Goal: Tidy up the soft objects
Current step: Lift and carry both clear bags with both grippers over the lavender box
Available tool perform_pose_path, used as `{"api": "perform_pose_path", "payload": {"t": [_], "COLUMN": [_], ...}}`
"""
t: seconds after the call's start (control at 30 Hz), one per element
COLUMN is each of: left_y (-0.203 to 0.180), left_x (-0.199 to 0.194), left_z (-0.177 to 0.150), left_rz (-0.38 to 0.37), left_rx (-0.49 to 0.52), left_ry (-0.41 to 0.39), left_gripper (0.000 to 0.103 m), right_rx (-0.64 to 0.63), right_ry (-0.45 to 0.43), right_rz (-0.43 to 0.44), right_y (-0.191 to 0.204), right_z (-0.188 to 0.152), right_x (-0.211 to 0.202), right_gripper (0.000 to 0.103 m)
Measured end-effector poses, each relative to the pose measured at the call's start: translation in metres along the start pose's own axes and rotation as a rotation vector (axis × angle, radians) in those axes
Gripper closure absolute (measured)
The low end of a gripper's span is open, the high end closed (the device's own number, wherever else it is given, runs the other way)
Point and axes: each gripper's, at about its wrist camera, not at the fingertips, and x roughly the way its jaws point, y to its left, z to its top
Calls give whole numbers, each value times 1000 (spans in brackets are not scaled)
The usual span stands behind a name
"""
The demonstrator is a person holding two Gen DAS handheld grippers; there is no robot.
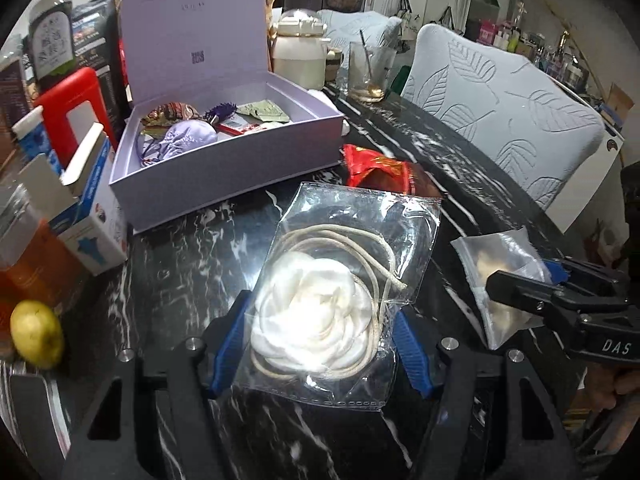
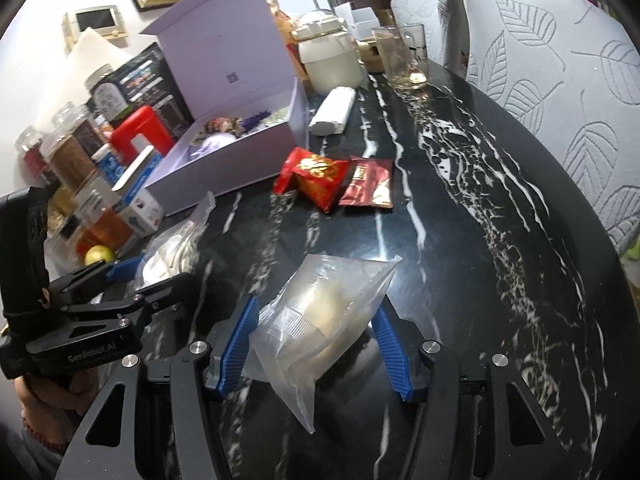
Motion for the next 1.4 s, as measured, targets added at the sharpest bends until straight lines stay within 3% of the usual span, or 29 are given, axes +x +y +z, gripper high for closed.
{"api": "perform_pose_path", "payload": {"t": [0.43,0.8,1.4], "left_y": [-8,2,11], "left_x": [-70,-111,-148], "left_z": [-21,-14,48], "left_rz": [30,72,101], "left_rx": [-22,-42,2], "left_ry": [-114,-201,-367], "left_gripper": [36,36,36], "right_rx": [-47,-95,-171], "right_ry": [-62,-108,-236], "right_rz": [70,169,224], "right_y": [30,59,82], "right_z": [-23,-22,40], "right_x": [-47,-74,-102], "right_gripper": [46,46,46]}}
